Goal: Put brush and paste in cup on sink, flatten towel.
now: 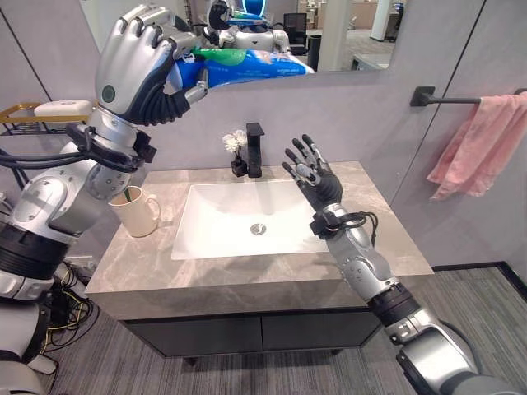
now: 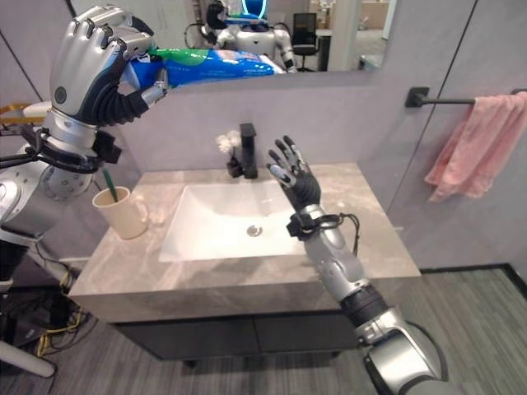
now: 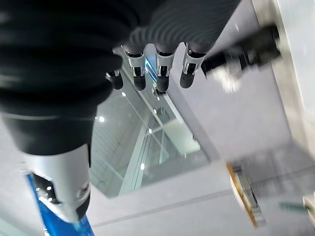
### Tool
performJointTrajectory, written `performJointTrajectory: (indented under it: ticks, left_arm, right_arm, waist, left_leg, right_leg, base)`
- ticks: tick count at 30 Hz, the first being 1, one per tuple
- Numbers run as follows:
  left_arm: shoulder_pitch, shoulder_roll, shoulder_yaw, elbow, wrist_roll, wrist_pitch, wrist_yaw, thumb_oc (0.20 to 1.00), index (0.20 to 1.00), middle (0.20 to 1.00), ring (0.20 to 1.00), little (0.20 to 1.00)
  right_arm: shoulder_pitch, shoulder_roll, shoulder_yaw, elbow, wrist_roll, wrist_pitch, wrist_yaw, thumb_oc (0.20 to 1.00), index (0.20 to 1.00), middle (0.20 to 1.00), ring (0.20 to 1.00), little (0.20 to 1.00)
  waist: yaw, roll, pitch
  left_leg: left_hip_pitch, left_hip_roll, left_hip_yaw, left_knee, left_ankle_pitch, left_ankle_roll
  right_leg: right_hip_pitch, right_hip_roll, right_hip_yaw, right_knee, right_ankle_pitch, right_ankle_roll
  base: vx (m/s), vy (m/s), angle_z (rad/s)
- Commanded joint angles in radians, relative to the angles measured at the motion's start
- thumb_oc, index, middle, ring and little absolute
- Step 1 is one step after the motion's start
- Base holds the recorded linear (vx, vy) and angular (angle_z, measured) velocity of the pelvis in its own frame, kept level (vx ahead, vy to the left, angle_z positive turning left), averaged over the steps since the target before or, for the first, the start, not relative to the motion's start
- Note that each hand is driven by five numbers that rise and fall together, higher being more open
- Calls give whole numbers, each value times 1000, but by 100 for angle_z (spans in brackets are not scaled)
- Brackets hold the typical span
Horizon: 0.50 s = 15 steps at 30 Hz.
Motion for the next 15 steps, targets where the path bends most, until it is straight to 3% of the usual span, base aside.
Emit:
performJointTrajectory:
  ticks: [1, 15]
  left_arm:
    - [-102, -5, 48, 45, -39, 33, 75, 200, 200, 200, 200, 200]
    - [-82, -73, 1, 5, -30, 1, 73, 200, 200, 200, 200, 200]
  right_arm:
    - [-105, 8, 20, -15, 82, -78, 58, 1000, 1000, 1000, 1000, 1000]
    - [-242, 62, 58, -149, 101, -150, 85, 1000, 1000, 1000, 1000, 1000]
  waist:
    - [21, -35, -43]
    - [38, -40, -43]
  left_leg:
    - [86, 3, -23, 5, -66, -35]
    - [77, -1, -39, 5, -64, -32]
  right_leg:
    - [-85, -35, 20, 20, 141, 49]
    - [-79, -37, 5, 15, 138, 49]
  base:
    - [0, 0, 0]
    - [4, 4, 1]
